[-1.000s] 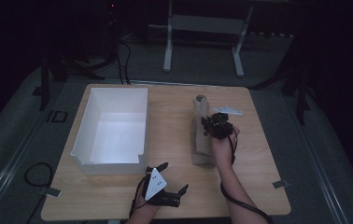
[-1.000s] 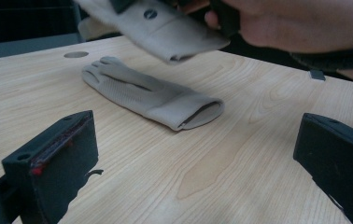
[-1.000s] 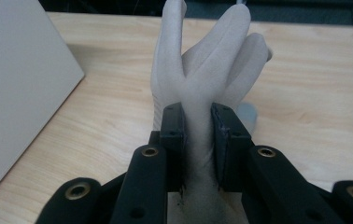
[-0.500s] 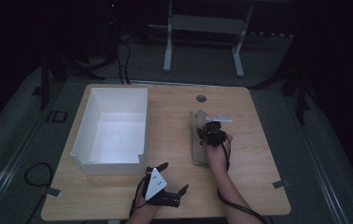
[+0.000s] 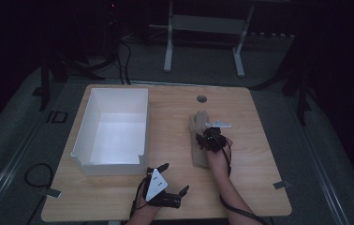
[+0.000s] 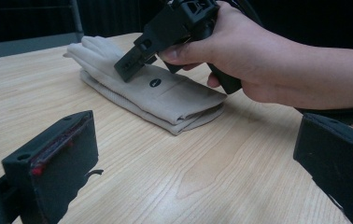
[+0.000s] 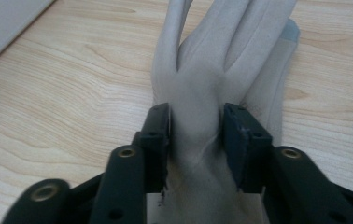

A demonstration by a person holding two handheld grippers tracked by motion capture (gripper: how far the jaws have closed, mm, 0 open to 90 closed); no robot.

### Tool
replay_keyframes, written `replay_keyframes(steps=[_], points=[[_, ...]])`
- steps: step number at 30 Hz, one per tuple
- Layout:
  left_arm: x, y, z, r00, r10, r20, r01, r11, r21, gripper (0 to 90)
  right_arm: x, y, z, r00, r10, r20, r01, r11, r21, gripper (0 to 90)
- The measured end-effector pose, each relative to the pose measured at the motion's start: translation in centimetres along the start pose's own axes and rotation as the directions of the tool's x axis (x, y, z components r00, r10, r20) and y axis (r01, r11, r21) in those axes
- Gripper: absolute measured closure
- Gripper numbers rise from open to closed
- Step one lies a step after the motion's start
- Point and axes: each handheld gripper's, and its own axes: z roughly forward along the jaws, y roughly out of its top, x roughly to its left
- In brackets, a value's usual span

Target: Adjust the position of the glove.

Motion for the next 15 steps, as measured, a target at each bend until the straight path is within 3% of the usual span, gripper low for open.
replay_keyframes(steps=[3, 12, 15], points=[[0.0, 0.0, 0.0, 1.0, -0.001, 0.0, 0.001, 1.0, 0.001, 0.2, -0.1, -0.3, 0.0, 0.9999, -0.011, 0.001, 0.011, 1.0, 0.009, 54.2], [0.0, 0.0, 0.0, 1.0, 0.001, 0.0, -0.001, 1.0, 0.001, 0.2, -0.1, -1.2, 0.0, 0.9988, -0.044, 0.02, 0.044, 0.999, 0.003, 54.2], [0.0, 0.0, 0.0, 1.0, 0.0, 0.0, 0.0, 1.0, 0.002, 0.2, -0.2, -1.2, -0.2, 0.9994, -0.033, 0.006, 0.033, 0.999, -0.006, 51.1]])
